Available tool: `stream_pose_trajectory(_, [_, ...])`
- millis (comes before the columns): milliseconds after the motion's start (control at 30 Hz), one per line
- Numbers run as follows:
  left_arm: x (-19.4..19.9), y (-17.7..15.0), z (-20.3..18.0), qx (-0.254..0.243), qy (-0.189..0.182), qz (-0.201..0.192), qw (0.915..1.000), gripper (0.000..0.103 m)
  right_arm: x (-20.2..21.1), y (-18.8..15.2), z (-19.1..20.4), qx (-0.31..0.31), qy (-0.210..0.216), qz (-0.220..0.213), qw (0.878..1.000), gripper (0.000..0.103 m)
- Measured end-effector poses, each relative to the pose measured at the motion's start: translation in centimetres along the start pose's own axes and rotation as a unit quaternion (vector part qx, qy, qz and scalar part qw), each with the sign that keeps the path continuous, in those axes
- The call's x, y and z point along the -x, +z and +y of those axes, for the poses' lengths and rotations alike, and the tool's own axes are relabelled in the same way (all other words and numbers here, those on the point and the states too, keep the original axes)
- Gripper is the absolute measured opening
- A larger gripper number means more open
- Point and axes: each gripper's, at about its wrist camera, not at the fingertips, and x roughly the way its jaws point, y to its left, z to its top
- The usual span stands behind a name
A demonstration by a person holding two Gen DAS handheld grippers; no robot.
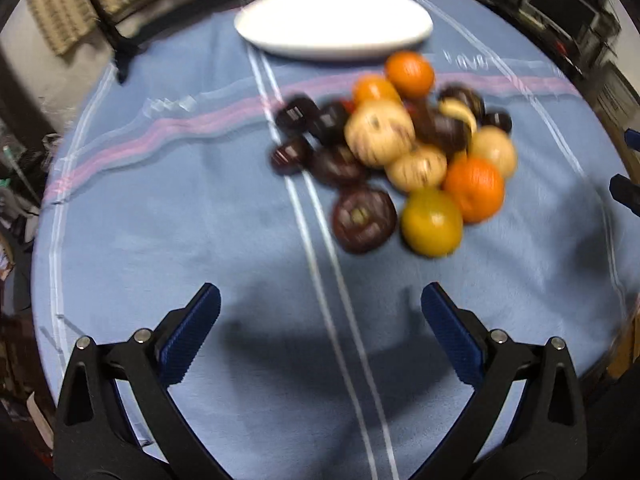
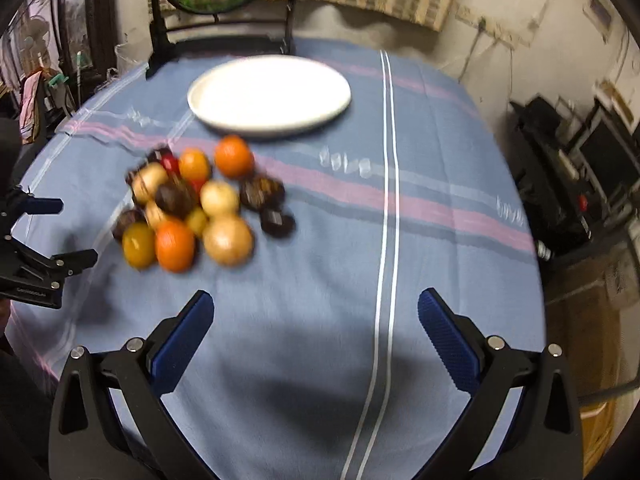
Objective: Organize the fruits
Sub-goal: 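Grasp a dark mangosteen from the pile with the left tool, then carry the mangosteen to the plate with the left tool while the right tool grasps a brown pear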
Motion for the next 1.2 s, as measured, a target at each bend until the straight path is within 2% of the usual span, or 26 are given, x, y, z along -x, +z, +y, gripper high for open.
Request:
stream_pose_trajectory(67, [-0.3,0.1,-0.3,-0.004,-0.001,-0.013,0.9999,0.101,-0.6,-0.5,-0.6,-0.009,0.001,0.013,1.000,0.102])
stream_pose_trajectory(367, [-2.1,1.4,0.6,-0.004,-0.028,-0.030,0.9992,0.101,-0.6,-0.5,-1.1,-0.012,0.011,0.000,1.000,0.102])
stream_pose_trajectory(400, [-2.3,1.4,1.1,-0.006,-0.026,-0.033,0.9991,0.092,-0.6,-0.5,-1.2,-0.015,0.011,0.000,1.000,0.102])
stream_pose_trajectory(533, [-3.2,1.6,2.6,-0.001,-0.072,-0.025,0.9971,0.089,-0.6,-0.7,-1.7,-0.023,0.008,0.003,1.000,0.102])
stream_pose_trajectory(667, [-3.5,2.0,1.3,-0.024,-0.051,-0.036,0.9978,0.089,-0.6,-0.9,-1.8,-0.030,0.002,0.007,1.000,0.102])
stream_pose_trajectory(833, [-3.9,2.9,1.2,-0.013,-0.051,-0.051,0.9973,0.088,-0.3,-1.1,-1.5,-0.028,-0.006,0.010,1.000,0.102])
stream_pose_trajectory(933, [-3.8,2.7,1.2,-0.013,-0.041,-0.062,0.9972,0.077,-0.1,-1.1,-1.3,-0.028,-0.007,0.008,1.000,0.102])
stream_pose_trajectory(1000, [-3.4,2.5,1.6,0.001,-0.039,-0.066,0.9971,0.055,0.0,-1.2,-1.3,-0.027,-0.006,0.007,1.000,0.102])
stream_pose_trajectory(1067, [-3.2,2.5,2.4,0.020,-0.047,-0.064,0.9966,0.044,0.1,-1.2,-1.2,-0.026,-0.004,0.006,1.000,0.102])
stream_pose_trajectory(1133, [-3.0,2.3,3.5,0.046,-0.068,-0.059,0.9949,0.043,0.1,-1.2,-1.1,-0.025,0.004,0.004,1.000,0.102])
stream_pose_trajectory(1200, [-2.6,1.8,4.4,0.066,-0.066,-0.054,0.9942,0.043,-0.1,-0.9,-0.6,-0.018,0.019,0.003,1.000,0.102])
